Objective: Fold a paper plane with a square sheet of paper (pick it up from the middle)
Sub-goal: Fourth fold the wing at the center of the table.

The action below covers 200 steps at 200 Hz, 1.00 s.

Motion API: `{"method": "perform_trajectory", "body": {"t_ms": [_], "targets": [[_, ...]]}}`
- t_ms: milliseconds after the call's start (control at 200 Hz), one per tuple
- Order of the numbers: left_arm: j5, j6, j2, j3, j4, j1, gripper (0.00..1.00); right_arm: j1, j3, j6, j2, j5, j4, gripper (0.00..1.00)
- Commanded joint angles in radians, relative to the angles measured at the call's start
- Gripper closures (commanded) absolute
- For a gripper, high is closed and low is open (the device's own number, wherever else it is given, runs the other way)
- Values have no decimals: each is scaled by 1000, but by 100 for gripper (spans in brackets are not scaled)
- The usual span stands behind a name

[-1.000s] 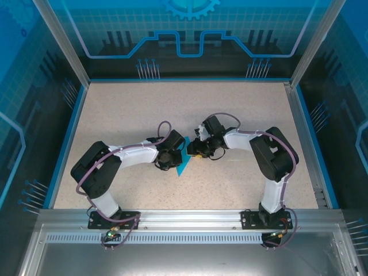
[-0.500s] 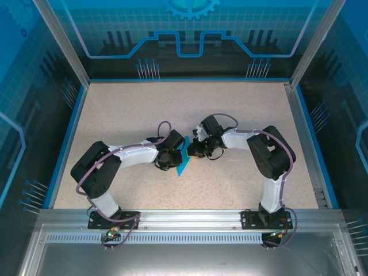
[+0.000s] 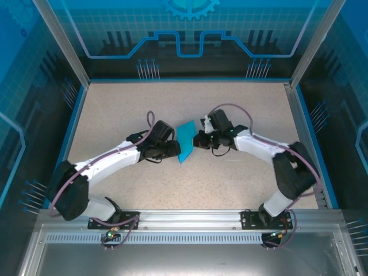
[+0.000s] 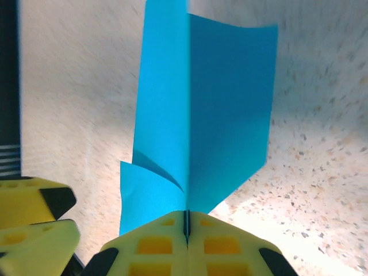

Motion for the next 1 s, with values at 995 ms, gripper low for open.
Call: {"method": "perform_trajectory", "body": {"t_ms": [995], "targets": [[220,673,84,-357,887,-66,50,69,27,556,89,125,-88,98]]}}
